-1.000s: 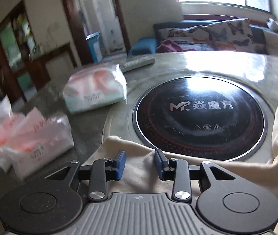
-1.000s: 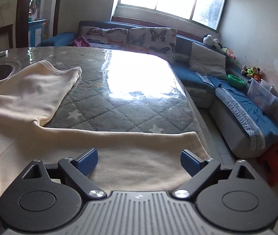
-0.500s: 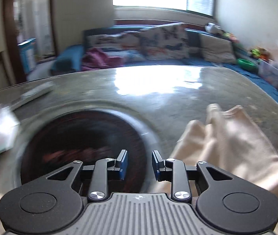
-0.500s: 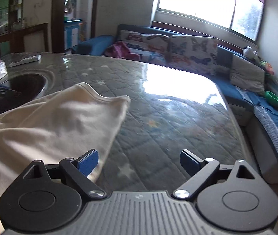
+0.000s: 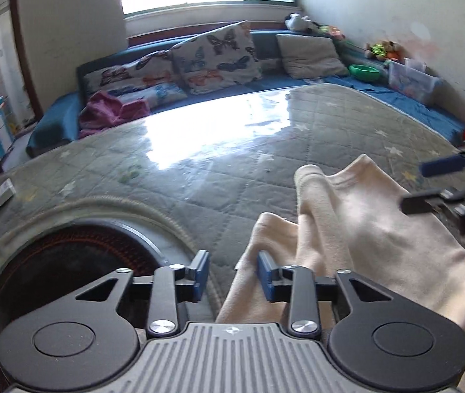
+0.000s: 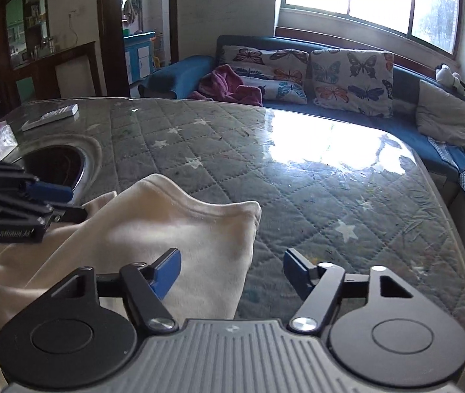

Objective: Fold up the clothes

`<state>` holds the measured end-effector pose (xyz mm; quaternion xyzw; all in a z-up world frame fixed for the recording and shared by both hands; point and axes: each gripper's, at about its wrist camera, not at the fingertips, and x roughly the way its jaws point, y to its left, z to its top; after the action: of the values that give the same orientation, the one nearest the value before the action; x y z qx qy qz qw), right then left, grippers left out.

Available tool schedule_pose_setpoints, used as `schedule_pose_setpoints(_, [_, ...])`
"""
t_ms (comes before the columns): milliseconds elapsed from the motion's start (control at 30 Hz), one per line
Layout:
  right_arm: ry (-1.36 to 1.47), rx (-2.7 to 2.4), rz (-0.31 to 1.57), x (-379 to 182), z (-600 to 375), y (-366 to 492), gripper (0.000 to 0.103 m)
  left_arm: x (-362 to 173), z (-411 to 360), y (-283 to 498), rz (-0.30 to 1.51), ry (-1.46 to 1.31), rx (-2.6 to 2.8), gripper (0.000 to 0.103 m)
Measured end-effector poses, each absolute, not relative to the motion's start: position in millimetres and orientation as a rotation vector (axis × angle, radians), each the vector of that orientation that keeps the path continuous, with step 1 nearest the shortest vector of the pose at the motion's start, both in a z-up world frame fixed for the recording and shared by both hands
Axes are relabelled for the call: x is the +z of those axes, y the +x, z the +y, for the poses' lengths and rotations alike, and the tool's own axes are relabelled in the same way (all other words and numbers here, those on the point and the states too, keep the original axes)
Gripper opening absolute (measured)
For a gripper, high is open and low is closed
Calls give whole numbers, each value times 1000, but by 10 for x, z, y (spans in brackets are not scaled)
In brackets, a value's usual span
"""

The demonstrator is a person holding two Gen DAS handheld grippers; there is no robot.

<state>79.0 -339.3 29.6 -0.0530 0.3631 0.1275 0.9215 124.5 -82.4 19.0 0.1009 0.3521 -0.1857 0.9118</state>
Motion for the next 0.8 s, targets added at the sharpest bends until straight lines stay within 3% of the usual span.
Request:
schedule_pose_setpoints(67, [-100, 263, 750, 265, -3367, 873, 56, 195, -826, 1236, 722, 204, -399, 9])
schedule_pose_setpoints(267, [-108, 254, 767, 149, -3305, 1006, 32, 225, -768, 1238, 674, 206, -333, 2])
schedule_pose_setpoints(400, [-126, 231, 760, 127, -3301, 1002, 27, 243, -617, 1302, 660, 192, -239, 2])
schedule_pose_setpoints(800, [-196, 109, 729, 192, -3401, 943, 29, 269, -131, 1475, 682, 55, -81, 4])
